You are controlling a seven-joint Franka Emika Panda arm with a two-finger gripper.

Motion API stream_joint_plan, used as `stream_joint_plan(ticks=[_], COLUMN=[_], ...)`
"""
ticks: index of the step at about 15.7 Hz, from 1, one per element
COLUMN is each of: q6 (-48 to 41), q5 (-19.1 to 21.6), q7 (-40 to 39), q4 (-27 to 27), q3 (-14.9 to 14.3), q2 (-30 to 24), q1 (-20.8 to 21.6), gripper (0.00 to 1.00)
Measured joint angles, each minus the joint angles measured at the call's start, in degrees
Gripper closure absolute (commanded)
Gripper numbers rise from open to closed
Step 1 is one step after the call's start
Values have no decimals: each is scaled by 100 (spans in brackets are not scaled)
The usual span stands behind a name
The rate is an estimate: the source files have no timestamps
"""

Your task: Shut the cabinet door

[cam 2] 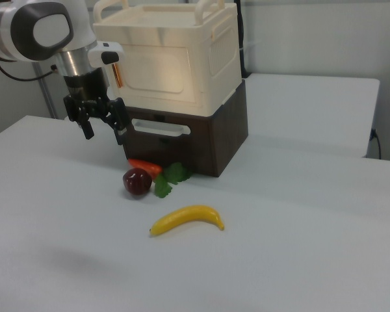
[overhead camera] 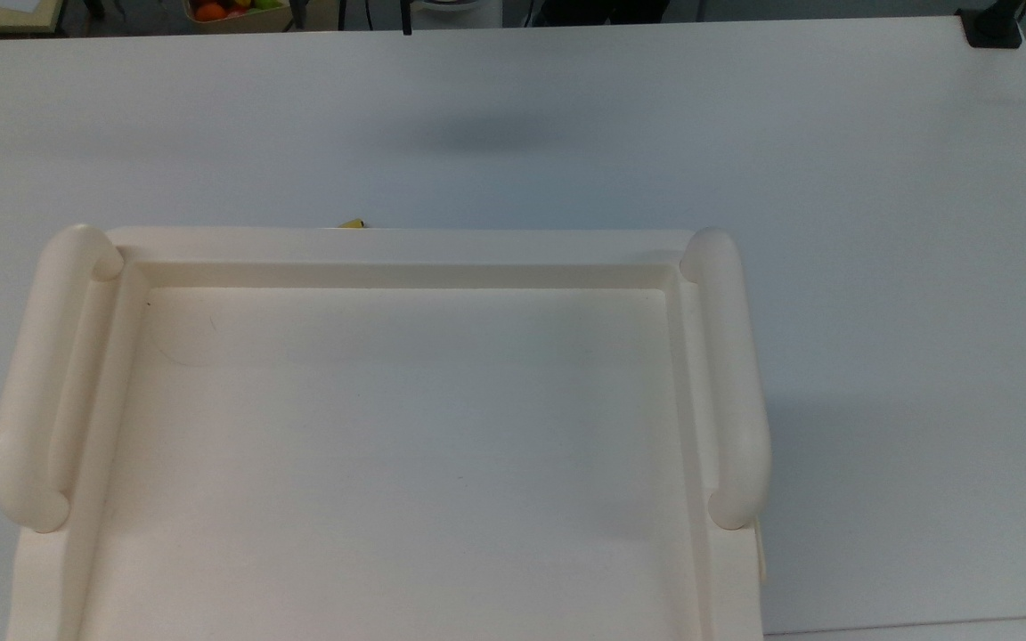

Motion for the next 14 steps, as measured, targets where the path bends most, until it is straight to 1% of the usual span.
stream_joint_plan(ticks=[4, 8, 10, 14], q6=[0, 0, 0, 0], q5=[39, 310, 327, 326], q7=[0, 0, 0, 0], q4=[28, 354, 493, 565], q3=[28, 48, 59, 56], q2=[54, 429, 582, 612], q1=[-3, 3, 22, 123], gripper=[0, 0, 0, 0])
